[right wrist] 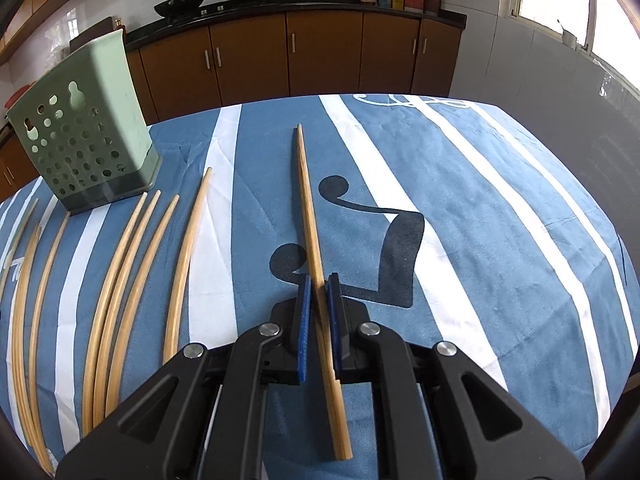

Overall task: Organize utensils
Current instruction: 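Lift the held chopsticks off the cloth with both tools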

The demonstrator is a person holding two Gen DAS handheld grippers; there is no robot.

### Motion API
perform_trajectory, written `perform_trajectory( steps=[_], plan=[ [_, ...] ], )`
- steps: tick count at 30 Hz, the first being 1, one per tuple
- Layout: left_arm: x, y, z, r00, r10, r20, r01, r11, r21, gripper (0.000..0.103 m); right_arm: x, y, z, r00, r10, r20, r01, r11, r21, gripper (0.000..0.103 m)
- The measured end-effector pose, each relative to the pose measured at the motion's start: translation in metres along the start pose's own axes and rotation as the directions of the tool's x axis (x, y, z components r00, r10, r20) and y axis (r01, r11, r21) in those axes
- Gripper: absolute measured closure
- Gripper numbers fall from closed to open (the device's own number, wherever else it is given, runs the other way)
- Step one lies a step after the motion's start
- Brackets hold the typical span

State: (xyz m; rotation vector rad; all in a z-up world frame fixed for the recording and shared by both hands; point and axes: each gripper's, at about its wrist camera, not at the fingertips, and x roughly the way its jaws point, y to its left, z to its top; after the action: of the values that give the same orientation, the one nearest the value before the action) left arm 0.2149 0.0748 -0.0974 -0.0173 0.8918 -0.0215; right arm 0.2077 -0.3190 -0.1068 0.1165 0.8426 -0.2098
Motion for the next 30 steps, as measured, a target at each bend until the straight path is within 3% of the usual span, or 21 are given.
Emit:
perform_trajectory(
  steps=[15, 21, 24, 30],
  plan=[
    [-0.012, 0.002, -0.015, 0.999, 0.038, -0.001, -0.038, 0.999, 0.019, 0.090, -0.009, -0.004, -0.011, 1.000, 0.030, -0.003, -0.030, 0.999, -0.013, 0.093],
    [-0.015, 0.001, -0.017, 0.999, 0.042, -0.005, -0.042, 0.999, 0.018, 0.095, -0.013, -0.005, -0.012, 0.998, 0.060, -0.007, -0.060, 0.998, -0.013, 0.095],
    [-0.022, 0.003, -0.017, 0.999, 0.032, -0.004, -0.032, 0.999, 0.013, 0.095, -0.029, -0.008, -0.012, 0.997, 0.068, 0.035, -0.067, 0.998, -0.015, 0.095],
    [-0.060, 0.005, -0.006, 0.995, 0.024, 0.098, -0.026, 1.000, 0.014, 0.095, -0.070, -0.013, -0.001, 0.986, 0.092, 0.140, -0.091, 0.996, -0.012, 0.095]
  ],
)
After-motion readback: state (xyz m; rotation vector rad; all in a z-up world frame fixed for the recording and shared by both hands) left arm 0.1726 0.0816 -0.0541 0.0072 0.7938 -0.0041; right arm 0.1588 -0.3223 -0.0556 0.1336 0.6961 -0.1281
